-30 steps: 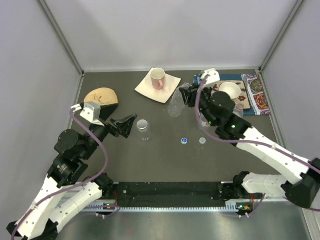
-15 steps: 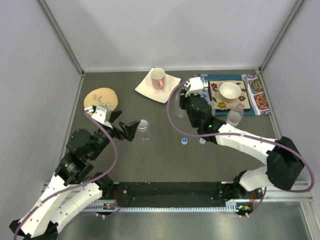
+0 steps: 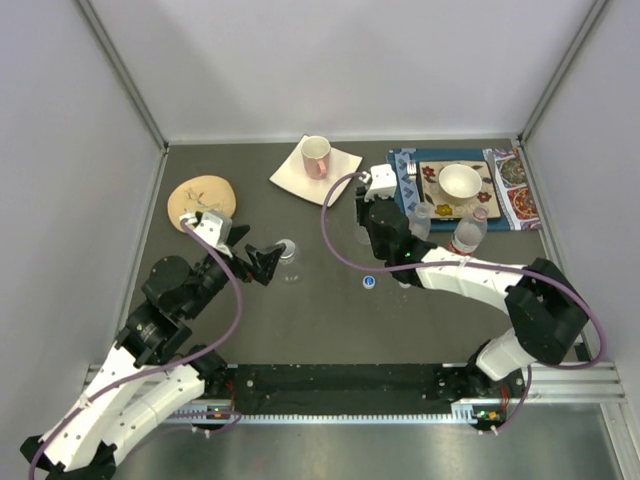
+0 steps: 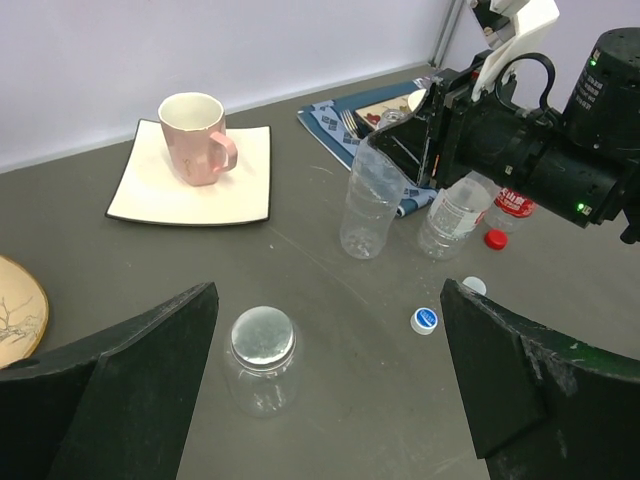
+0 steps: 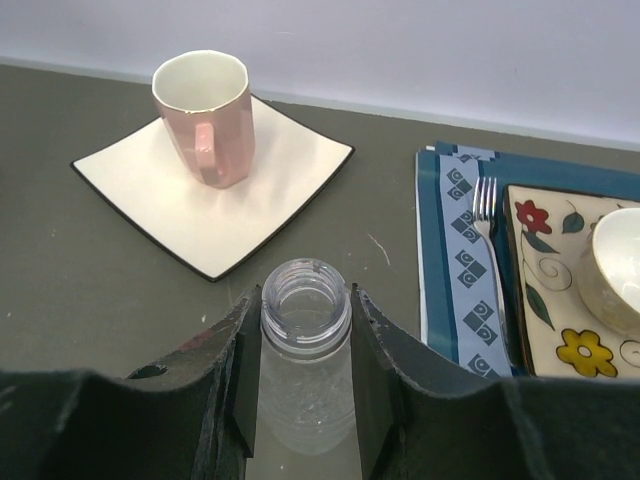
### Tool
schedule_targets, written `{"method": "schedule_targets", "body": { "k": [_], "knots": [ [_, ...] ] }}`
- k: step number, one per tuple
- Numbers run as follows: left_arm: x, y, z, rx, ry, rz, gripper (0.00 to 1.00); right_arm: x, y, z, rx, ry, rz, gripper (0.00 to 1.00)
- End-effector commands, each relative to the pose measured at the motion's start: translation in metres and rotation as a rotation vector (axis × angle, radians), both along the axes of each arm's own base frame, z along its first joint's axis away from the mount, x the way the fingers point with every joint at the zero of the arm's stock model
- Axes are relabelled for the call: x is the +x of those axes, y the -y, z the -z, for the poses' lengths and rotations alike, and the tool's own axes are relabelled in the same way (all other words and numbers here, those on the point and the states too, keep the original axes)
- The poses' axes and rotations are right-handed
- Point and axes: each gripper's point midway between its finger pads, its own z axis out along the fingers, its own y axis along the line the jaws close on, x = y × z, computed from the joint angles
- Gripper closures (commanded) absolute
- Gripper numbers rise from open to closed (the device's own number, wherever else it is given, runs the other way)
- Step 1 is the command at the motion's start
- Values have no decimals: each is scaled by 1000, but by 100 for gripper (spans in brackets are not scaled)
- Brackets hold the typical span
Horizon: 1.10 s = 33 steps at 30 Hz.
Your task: Unscrew the bottle caps
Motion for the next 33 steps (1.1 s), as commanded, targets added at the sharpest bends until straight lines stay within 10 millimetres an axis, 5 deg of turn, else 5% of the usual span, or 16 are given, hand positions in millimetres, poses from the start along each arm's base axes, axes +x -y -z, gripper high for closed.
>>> {"method": "schedule_targets", "body": {
  "k": [1,11,14,17,23,33],
  "knots": [
    [4,5,-6,-34,17,9,1,2,4,-6,42,11,15,99],
    [5,10,-4,-42,4,24,1,-1,11,12,40,-68,4,94],
    [6,11,-5,-40,7,23,1,-2,11,10,38,-70,1,87],
    [7,11,-4,-36,1,23,1,-3,11,5,46,-67,-2,64],
    [8,12,-7,-37,-2,23,1,-4,13,-6,51,-69,4,48],
    [8,15,-11,-39,2,35,1,-6,16,-22,68,-53,8,43]
  ]
}}
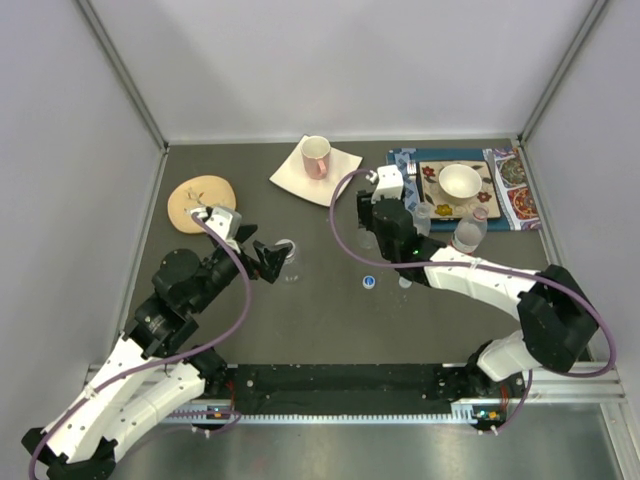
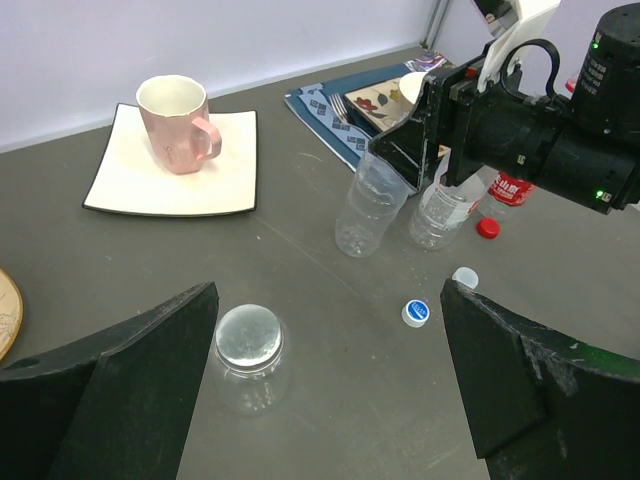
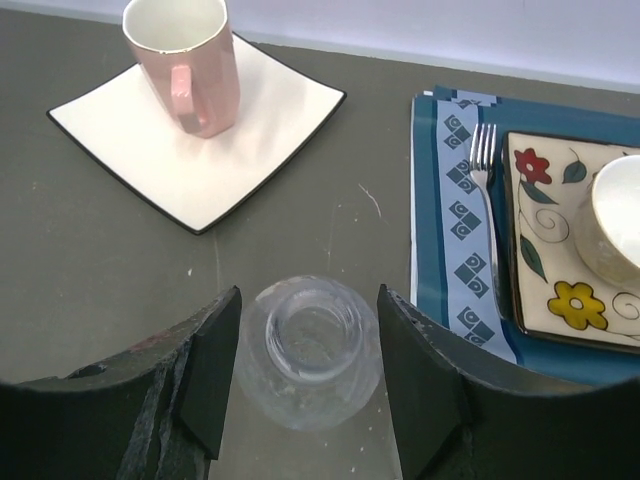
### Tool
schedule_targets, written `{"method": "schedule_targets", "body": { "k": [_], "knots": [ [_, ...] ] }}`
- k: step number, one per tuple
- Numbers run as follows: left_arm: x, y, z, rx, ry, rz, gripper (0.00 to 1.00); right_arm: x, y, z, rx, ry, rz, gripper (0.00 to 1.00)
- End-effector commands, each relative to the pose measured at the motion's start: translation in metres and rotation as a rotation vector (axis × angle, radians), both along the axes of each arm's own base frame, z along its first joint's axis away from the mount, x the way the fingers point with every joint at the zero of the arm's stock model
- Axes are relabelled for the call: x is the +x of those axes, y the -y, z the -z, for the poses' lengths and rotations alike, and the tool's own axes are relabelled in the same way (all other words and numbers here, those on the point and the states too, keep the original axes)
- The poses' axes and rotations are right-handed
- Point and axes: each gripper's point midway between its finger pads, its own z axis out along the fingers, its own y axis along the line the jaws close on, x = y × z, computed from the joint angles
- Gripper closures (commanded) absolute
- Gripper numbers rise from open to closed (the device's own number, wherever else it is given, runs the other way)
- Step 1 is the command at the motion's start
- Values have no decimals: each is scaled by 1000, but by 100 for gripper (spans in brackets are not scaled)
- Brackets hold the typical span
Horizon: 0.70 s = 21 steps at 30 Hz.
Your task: Unscrew the bottle caps
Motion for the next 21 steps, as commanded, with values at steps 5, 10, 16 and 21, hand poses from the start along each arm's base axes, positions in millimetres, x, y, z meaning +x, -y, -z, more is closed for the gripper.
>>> {"method": "schedule_targets", "body": {
  "k": [5,10,16,21],
  "knots": [
    [0,4,-21,-48,43,14,1,4,-1,-45,76,65,1,43],
    [0,4,-21,-52,40,13,1,4,-4,-47,76,61,-9,41],
    [0,4,-22,-54,41,13,1,5,-5,-50,78,63,-11,40],
    [0,4,-21,-54,41,14,1,4,-5,-50,80,61,-16,40]
  ]
}}
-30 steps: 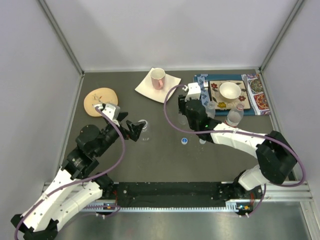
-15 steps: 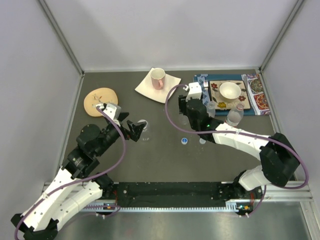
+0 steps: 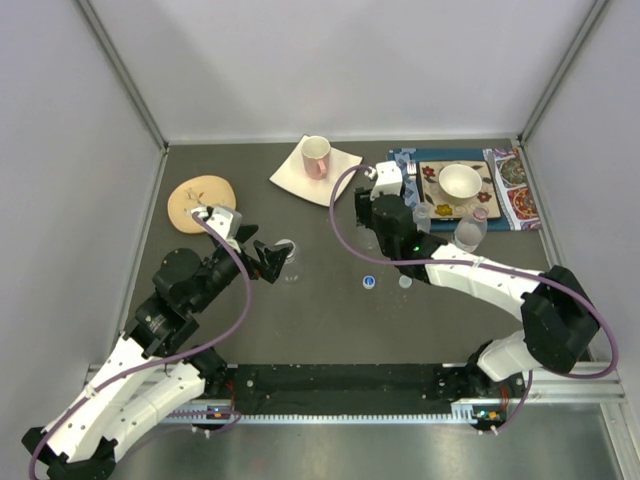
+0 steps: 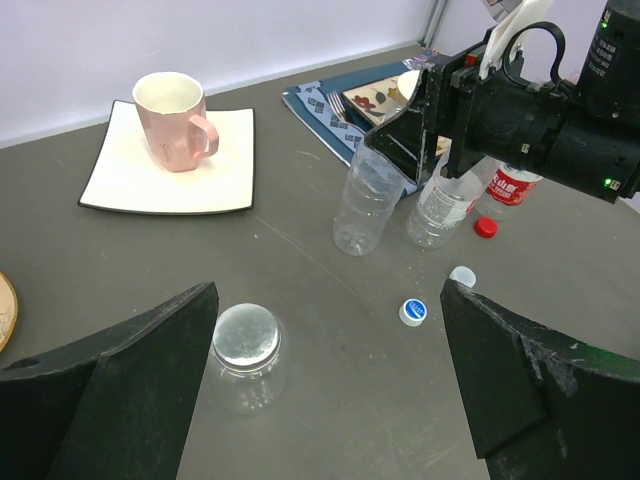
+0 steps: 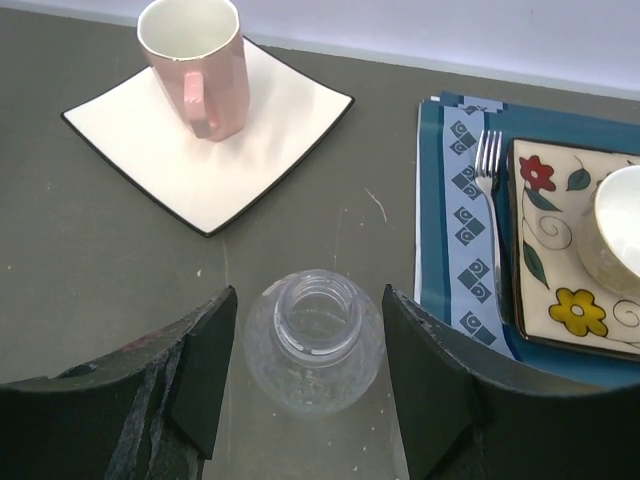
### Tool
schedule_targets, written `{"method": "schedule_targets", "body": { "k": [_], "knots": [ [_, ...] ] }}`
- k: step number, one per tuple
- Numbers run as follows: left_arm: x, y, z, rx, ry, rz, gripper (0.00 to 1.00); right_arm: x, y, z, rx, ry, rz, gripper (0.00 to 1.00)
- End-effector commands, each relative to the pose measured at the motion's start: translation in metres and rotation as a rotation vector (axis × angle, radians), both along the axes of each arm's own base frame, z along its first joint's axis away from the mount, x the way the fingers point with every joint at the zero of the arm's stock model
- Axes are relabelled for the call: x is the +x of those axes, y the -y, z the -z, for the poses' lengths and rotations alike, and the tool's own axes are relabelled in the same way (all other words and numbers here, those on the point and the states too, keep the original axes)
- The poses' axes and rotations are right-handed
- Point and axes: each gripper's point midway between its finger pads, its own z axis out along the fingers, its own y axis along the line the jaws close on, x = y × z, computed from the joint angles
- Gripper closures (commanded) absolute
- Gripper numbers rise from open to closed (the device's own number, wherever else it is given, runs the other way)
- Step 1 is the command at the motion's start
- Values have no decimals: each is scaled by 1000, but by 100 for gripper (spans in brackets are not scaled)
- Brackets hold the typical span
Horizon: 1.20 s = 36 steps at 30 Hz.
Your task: Unscrew the bottle caps
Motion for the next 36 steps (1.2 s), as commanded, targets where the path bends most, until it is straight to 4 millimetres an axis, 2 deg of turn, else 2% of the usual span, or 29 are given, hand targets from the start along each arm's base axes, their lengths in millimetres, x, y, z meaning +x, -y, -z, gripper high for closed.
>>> {"method": "schedule_targets", "body": {
  "k": [1,7,9,14,16,19,22,23,24,26,27,28,29,31,32,34,35,36],
  "knots": [
    [0,2,-22,-50,48,9,1,4,-2,-40,78,65,1,40],
    [0,3,-21,-49,47,10,1,2,-3,-46,92,66,-10,37],
    [0,2,-21,-49,49,9,1,-2,-4,-55,109,76,-21,36],
    [0,3,-22,-51,51,10,1,-19,-17,-98,138,125,-80,31],
    [1,3,-21,-50,48,10,1,-26,-20,-122,156,157,-102,30],
    [1,1,-23,-54,51,-4,1,-42,-25,-142,170,165,-152,29],
    [14,-24,-20,-52,30,-166,1,-66,-45,-144,197,125,-308,30],
    [17,-36,-13,-40,-9,-236,1,-80,-61,-141,215,95,-425,30],
    [27,-60,-6,-18,-31,-389,1,-91,-70,-135,240,61,-487,30],
    [31,-81,1,4,-80,-518,1,-114,-91,-122,258,-11,-626,29],
    [31,-95,17,65,-130,-594,1,-121,-98,-117,269,-43,-655,28],
    [31,-100,22,76,-149,-623,1,-132,-108,-114,269,-64,-693,26],
    [31,-103,26,69,-172,-648,1,-135,-118,-104,254,-89,-706,23],
    [27,-113,41,89,-224,-703,1,-147,-134,-98,223,-110,-751,16],
    [26,-117,45,96,-236,-722,1,-146,-143,-86,198,-140,-758,14],
    [21,-130,53,110,-261,-783,1,-151,-159,-82,182,-169,-790,11],
    [19,-133,56,118,-269,-798,1,-148,-169,-66,156,-202,-795,11],
    [17,-136,56,114,-270,-807,1,-148,-176,-70,158,-200,-798,10]
  ]
}}
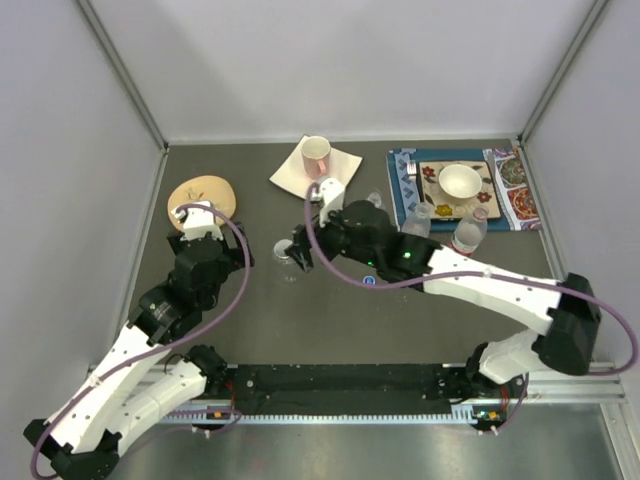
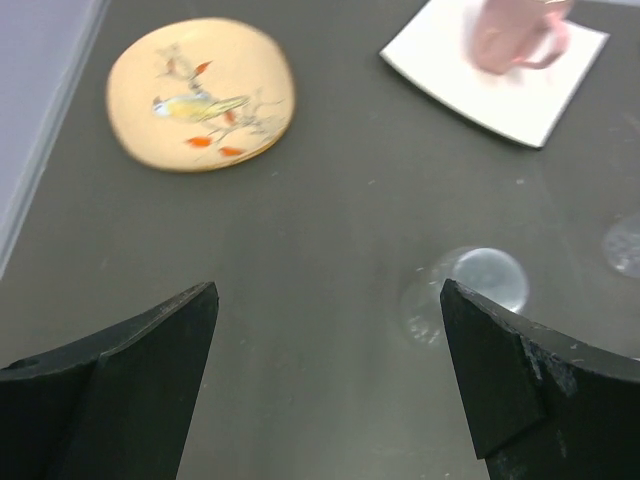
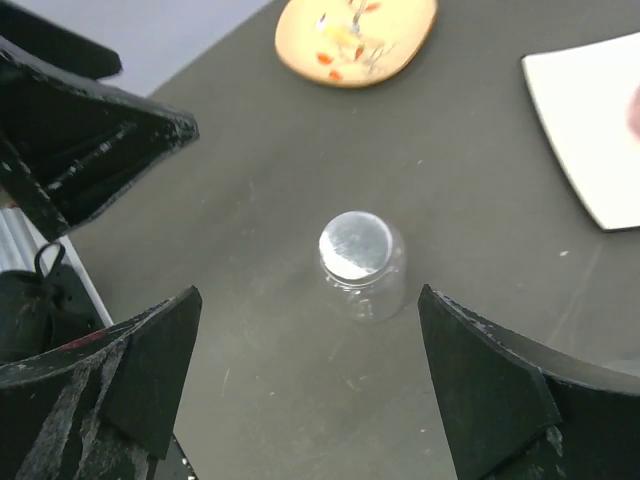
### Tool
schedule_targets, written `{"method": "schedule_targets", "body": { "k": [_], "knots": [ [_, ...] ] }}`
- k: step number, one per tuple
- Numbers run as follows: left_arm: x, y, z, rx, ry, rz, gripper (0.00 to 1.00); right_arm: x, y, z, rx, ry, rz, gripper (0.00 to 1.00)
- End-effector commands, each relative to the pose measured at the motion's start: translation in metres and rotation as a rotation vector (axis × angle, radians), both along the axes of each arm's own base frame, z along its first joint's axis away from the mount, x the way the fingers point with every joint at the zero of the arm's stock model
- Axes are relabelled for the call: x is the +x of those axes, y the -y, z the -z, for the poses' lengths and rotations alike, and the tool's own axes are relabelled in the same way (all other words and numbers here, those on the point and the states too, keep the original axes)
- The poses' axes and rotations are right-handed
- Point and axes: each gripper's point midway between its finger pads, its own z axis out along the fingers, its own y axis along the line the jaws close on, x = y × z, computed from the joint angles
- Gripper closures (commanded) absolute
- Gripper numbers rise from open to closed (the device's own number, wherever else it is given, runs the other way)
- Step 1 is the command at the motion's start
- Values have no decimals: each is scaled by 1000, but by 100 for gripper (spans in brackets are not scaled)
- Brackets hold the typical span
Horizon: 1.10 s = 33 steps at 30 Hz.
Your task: Unscrew the bottle caps
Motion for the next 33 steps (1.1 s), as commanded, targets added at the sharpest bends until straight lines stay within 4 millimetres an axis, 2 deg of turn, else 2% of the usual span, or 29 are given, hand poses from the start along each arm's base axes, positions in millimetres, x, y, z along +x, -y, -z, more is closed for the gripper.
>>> {"method": "schedule_targets", "body": {
  "k": [1,6,12,13,15,22,33],
  "knots": [
    [-14,-34,6,13,-28,-165,1,-7,-36,5,-28,-45,-73,10],
    [-25,-38,7,-22,6,-139,1,5,-60,49,-114,-96,-50,9],
    [-31,-36,9,-42,21,-105,1,17,-71,76,-173,-119,2,4],
    [-31,-35,9,-46,22,-99,1,20,-73,88,-195,-127,17,3],
    [-31,-35,10,-45,18,-98,1,25,-76,90,-196,-130,38,2],
    [-31,-34,10,-45,24,-95,1,44,-77,117,-253,-128,134,1],
    [-33,-36,6,-64,50,-91,1,53,-81,154,-318,-153,172,1]
  ]
}}
